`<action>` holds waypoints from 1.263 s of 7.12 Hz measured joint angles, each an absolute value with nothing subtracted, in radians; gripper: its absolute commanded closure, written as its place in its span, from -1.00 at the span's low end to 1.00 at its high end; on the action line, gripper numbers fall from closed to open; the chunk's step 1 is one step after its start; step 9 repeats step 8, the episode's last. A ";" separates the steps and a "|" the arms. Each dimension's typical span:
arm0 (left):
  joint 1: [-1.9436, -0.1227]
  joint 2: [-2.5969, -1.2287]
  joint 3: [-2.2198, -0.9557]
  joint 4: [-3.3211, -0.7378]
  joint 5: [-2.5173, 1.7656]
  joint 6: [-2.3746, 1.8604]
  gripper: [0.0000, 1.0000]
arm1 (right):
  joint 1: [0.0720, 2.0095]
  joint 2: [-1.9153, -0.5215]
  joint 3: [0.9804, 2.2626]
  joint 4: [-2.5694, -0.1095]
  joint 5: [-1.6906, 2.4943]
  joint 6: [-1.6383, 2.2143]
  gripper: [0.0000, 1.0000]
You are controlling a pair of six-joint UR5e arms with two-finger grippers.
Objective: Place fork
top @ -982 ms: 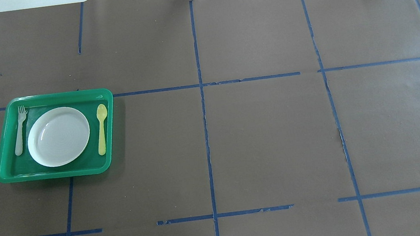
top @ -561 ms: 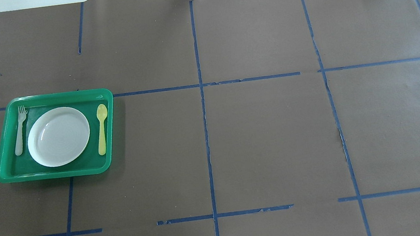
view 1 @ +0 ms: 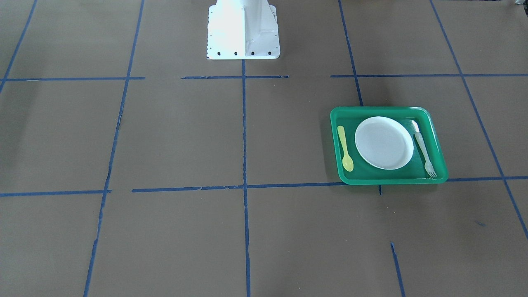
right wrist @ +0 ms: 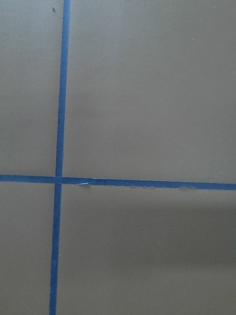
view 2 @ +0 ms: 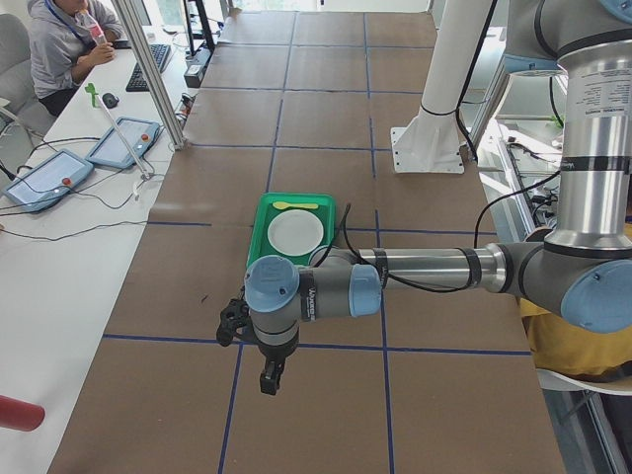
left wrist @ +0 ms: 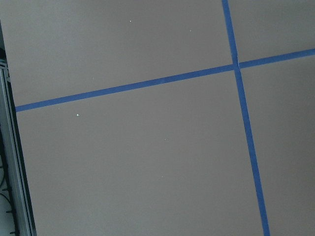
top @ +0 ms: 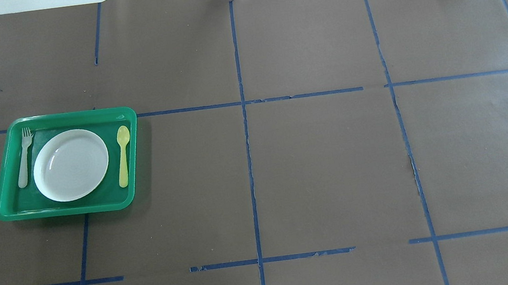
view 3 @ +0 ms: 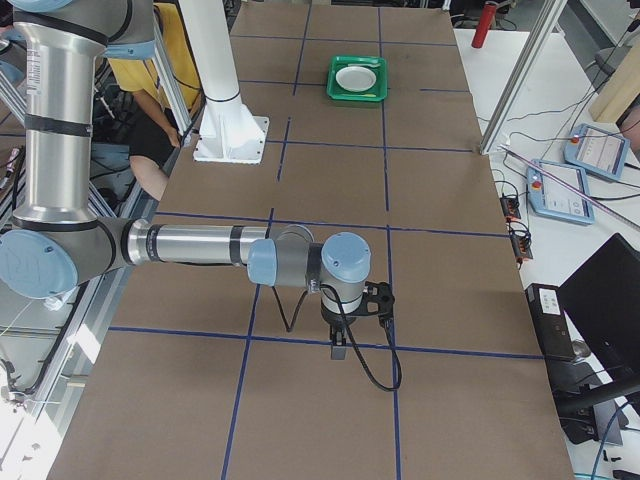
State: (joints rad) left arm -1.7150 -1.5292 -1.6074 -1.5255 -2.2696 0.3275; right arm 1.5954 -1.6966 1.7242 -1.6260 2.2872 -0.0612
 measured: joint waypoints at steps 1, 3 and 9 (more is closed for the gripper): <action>-1.716 -1.530 -1.609 -1.528 -2.269 0.330 -1.00 | 1.595 -1.697 1.724 -1.626 2.287 -0.061 -1.00; -1.716 -1.536 -1.612 -1.529 -2.269 0.336 -1.00 | 1.595 -1.697 1.724 -1.626 2.287 -0.061 -1.00; -1.718 -1.532 -1.641 -1.527 -2.267 0.337 -1.00 | 1.595 -1.697 1.724 -1.626 2.287 -0.060 -1.00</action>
